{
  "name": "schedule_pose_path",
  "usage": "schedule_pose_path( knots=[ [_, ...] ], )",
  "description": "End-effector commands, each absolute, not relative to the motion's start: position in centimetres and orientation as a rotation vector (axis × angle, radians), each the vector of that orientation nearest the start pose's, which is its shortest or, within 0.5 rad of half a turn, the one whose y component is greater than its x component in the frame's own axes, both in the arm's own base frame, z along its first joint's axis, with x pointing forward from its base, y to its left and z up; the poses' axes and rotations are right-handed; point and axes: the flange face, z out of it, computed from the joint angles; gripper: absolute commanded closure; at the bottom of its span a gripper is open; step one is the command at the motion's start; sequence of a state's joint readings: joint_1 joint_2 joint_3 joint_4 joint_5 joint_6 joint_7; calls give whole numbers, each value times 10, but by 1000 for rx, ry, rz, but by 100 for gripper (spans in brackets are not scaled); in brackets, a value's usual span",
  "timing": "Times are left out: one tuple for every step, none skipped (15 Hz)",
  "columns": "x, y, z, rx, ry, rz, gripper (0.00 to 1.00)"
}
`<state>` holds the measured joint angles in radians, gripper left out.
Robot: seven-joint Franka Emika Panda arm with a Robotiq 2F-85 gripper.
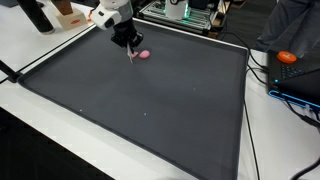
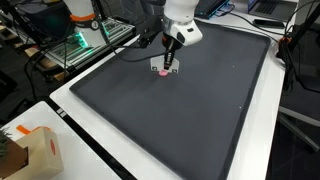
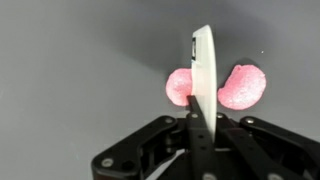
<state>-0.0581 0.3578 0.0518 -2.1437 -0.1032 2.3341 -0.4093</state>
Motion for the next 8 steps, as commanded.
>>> schedule_pose_path(
  knots=[
    [552, -12, 205, -3040, -692, 431, 99],
    [553, -14, 206, -3040, -682, 449, 99],
    [553, -16, 206, -3042, -669, 457, 99],
    [552, -19, 206, -3044, -668, 462, 99],
    [551, -22, 204, -3044, -660, 459, 99],
    [549, -24, 202, -3034, -662, 454, 99],
    [548, -25, 200, -3022, -675, 444, 99],
    [549, -26, 197, -3015, -669, 431, 99]
  ],
)
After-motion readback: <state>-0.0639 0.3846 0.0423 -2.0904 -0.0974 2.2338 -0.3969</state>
